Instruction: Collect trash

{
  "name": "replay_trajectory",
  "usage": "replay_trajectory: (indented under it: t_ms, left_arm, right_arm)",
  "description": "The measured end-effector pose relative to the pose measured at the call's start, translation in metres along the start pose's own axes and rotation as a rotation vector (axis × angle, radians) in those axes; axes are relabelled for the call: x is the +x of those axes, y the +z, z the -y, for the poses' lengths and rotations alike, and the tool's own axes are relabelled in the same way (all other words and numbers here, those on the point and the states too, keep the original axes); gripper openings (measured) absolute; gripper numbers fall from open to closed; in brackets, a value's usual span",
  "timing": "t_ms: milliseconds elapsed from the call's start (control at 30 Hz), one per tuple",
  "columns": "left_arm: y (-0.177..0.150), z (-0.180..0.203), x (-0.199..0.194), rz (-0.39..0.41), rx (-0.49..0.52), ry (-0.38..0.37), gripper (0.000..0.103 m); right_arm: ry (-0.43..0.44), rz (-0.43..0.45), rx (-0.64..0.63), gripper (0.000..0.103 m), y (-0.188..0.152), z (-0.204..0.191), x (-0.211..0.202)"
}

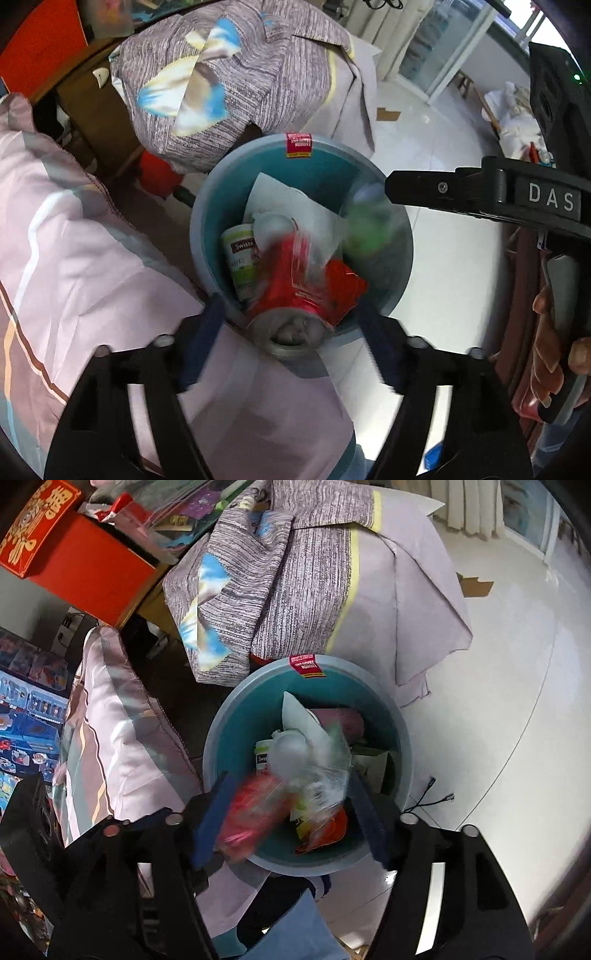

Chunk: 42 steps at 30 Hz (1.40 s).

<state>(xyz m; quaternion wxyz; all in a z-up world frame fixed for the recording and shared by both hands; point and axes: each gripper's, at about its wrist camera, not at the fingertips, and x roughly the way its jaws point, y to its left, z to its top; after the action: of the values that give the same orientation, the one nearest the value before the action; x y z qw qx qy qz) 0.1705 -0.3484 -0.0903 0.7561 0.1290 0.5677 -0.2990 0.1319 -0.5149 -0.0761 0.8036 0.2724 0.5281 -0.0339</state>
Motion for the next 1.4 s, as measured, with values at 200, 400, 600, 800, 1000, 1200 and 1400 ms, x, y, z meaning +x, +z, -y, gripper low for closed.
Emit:
replay_trajectory:
  t_ms: [200,400,600,800,1000,1200,1400]
  left_arm:
    - [-0.003,-0.003,-0.007,0.014,-0.018,0.019,0.091]
    - [-0.014,-0.008,-0.016,0.017,-0.042,0.025,0.093]
    - [-0.027,-0.011,-0.032,0.041,-0.059,0.047,0.096]
    - [-0.043,-0.018,-0.057,0.074,-0.095,0.048,0.099]
    - [-0.060,-0.026,-0.081,0.108,-0.131,0.083,0.099]
    - [-0.077,-0.035,-0.098,0.130,-0.170,0.135,0.099]
    - [-0.095,-0.042,-0.112,0.150,-0.192,0.155,0.099]
  right_arm:
    - [0.013,-0.006,0.016,0.074,-0.002,0.001,0.000]
    - [0.012,-0.010,0.011,0.076,-0.009,-0.006,-0.007]
    - [0.005,0.001,-0.005,0.082,-0.022,-0.017,-0.021]
    - [0.012,0.017,-0.057,0.086,-0.039,-0.033,-0.037]
    - [0.015,0.034,-0.147,0.092,-0.060,-0.056,-0.051]
    - [-0.023,0.064,-0.236,0.095,-0.079,-0.076,-0.064]
    - [-0.080,0.073,-0.320,0.096,-0.099,-0.091,-0.072]
